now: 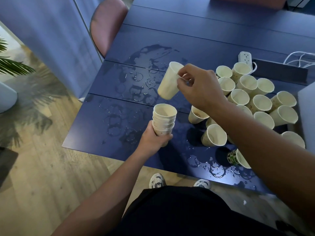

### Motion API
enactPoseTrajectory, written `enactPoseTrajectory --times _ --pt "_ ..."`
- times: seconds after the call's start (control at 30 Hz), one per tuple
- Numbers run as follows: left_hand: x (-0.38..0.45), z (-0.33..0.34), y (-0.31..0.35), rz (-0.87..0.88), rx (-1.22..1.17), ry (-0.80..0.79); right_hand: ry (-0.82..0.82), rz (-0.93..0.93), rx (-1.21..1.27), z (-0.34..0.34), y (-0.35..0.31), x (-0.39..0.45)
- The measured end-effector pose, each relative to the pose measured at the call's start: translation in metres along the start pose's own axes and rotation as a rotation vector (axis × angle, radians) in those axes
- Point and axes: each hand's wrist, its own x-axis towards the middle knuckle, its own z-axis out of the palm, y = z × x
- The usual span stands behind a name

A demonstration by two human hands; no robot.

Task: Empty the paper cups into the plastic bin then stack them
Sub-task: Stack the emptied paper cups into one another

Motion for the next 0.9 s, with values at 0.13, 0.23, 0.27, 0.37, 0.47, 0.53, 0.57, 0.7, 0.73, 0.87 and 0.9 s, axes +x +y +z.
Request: enactPoseTrajectory --times 0.13,0.23,0.27,0.37,0.47,0.53,0.57,0.7,0.73,0.87,0.9 --pt "0.004 0.0 0.004 -0.005 -0.017 0.037 -0.176 -0.117 -0.059 -0.007 -0.005 -0.013" --pt "0.005 0.004 0.006 0.018 -0.026 0.051 -0.391 -0.175 -0.169 0.002 0.0 -0.02" --pt "0.005 0.005 0.007 0.023 -0.039 0.051 -0.445 -0.179 -0.186 0.006 0.003 -0.025" --pt "0.006 0.009 0.005 0.028 -0.055 0.045 -0.485 -0.201 -0.183 0.023 0.011 -0.044" --pt "0.005 0.011 0.0 0.027 -0.035 0.03 -0.465 -0.252 -0.128 0.031 0.02 -0.059" --pt "0.004 0.012 -0.003 0.022 -0.038 0.019 -0.419 -0.196 -0.033 0.03 0.026 -0.06" --pt "0.003 0.012 -0.003 0.024 -0.03 0.015 -0.362 -0.141 0.009 0.027 0.029 -0.059" --pt "0.004 0.012 -0.003 0.034 0.02 -0.003 -0.136 0.132 -0.007 0.016 0.046 -0.048" --pt "0.004 0.013 -0.003 0.031 0.02 -0.008 -0.127 0.177 -0.054 0.015 0.051 -0.046" --pt "0.003 0.016 -0.004 0.023 0.041 -0.034 -0.234 0.2 -0.431 0.024 0.071 -0.05" --pt "0.003 0.017 -0.005 0.018 0.046 -0.042 -0.276 0.222 -0.489 0.028 0.075 -0.052"
